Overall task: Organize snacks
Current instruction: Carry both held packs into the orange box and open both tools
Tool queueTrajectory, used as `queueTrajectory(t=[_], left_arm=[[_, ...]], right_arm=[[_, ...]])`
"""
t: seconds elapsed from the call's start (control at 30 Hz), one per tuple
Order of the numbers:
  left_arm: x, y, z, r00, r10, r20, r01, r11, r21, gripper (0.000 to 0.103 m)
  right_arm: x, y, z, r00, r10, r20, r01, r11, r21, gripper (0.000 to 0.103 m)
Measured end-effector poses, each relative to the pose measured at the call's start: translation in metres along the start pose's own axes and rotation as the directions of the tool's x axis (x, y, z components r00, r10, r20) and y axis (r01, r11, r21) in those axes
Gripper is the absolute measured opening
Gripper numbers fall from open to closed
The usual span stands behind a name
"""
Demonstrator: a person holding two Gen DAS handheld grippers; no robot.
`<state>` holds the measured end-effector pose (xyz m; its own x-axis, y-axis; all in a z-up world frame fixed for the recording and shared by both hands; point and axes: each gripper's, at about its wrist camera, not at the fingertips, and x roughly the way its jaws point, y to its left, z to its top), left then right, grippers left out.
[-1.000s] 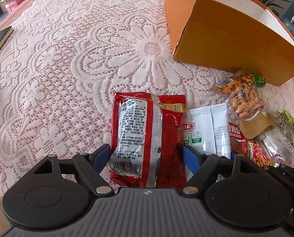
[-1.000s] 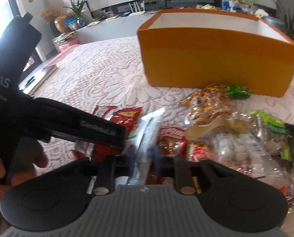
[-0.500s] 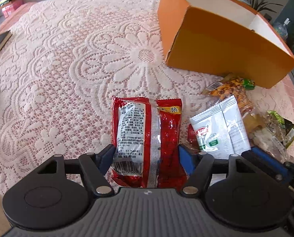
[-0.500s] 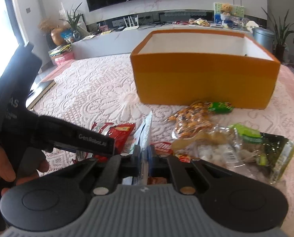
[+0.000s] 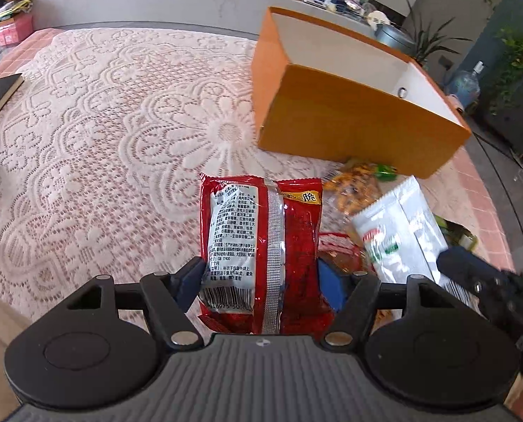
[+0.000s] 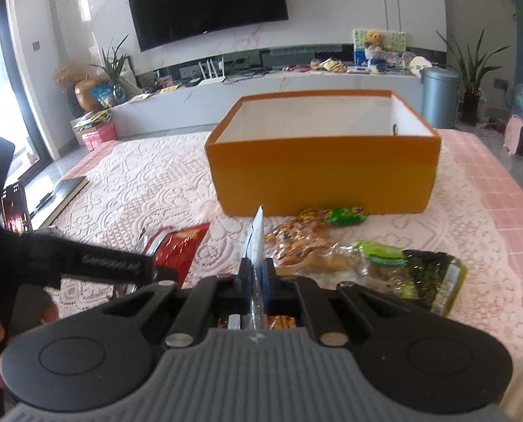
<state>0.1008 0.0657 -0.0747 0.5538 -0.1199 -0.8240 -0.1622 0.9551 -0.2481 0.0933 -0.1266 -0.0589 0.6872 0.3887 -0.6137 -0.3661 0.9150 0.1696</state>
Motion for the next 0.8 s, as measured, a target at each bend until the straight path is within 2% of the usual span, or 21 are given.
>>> queueTrajectory(t=[0.33, 0.6, 0.8], left_arm=[[-0.035, -0.025, 0.025, 0.997, -0.016, 0.075, 0.01, 0.997, 0.079, 0.079], [-0.043, -0.054, 0.061, 0.992, -0.019, 0.126, -0.002, 0.987, 0.164, 0.079], [-0.035, -0.068, 0.095, 0.99, -0.032, 0.136, 0.006, 0.982, 0.186, 0.079]], right_arm=[[-0.024, -0.013, 0.021, 0.998, -0.028, 0.053, 0.029, 0.999, -0.016, 0.001], [-0.034, -0.027, 0.065, 0.99, -0.043, 0.137, 0.05, 0.997, -0.052, 0.001], [-0.024, -0.041, 0.103, 0.98, -0.051, 0.194, 0.066, 0.995, -0.068, 0.0]])
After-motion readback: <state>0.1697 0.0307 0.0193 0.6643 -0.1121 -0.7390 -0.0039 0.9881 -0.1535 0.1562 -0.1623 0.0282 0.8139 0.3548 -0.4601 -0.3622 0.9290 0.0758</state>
